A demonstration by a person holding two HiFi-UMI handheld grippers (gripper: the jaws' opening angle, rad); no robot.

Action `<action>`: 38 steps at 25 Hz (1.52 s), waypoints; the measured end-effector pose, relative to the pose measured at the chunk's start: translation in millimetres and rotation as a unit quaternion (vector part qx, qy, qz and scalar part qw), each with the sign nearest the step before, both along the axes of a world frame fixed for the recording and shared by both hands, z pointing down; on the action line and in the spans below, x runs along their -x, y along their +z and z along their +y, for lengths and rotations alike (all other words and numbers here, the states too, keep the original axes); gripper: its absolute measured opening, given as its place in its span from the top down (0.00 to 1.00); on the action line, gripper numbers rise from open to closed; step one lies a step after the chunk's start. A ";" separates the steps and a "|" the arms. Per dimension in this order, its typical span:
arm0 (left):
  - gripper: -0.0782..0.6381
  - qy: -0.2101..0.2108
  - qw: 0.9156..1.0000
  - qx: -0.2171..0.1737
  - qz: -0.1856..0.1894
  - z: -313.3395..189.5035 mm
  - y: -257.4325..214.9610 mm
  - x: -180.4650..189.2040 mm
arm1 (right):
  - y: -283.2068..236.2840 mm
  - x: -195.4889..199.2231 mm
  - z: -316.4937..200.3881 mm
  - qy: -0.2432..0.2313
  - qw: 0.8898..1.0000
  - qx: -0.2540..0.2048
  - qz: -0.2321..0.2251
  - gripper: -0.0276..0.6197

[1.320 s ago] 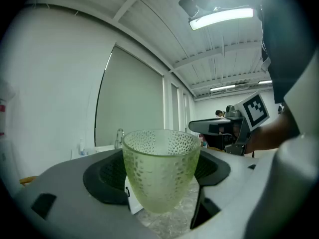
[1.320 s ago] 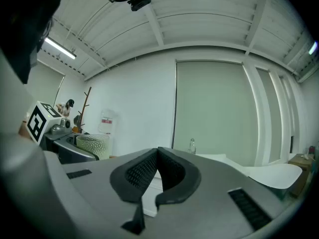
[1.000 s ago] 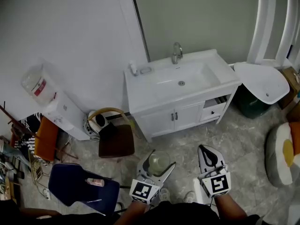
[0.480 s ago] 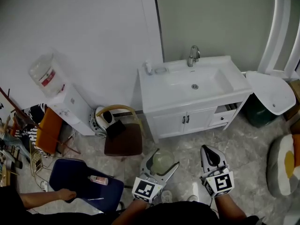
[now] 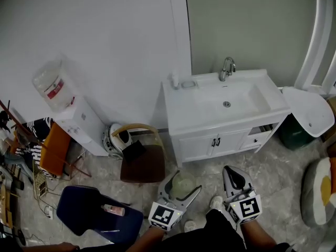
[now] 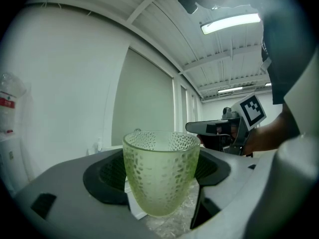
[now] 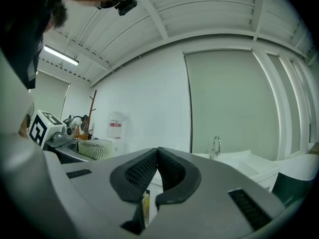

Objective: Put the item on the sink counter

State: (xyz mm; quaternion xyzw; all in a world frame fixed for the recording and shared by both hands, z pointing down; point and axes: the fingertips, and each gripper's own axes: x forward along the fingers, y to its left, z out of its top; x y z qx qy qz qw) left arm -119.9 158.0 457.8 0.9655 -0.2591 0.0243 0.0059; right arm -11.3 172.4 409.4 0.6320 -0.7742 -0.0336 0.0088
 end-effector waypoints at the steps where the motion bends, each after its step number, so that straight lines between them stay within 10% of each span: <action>1: 0.34 -0.004 1.000 0.001 0.000 -9.2 1.7 -1.0 | 1.3 -0.2 -9.6 -0.004 1.000 0.000 -0.002 0.94; 15: 0.34 -0.079 0.995 0.050 0.042 -180.4 16.6 -40.0 | 12.1 -60.4 -185.5 -0.070 0.997 0.013 0.012 0.94; 38: 0.34 -0.156 0.986 0.047 -0.026 -363.2 22.0 -127.0 | 32.3 -122.8 -375.1 -0.188 0.980 0.058 -0.013 0.94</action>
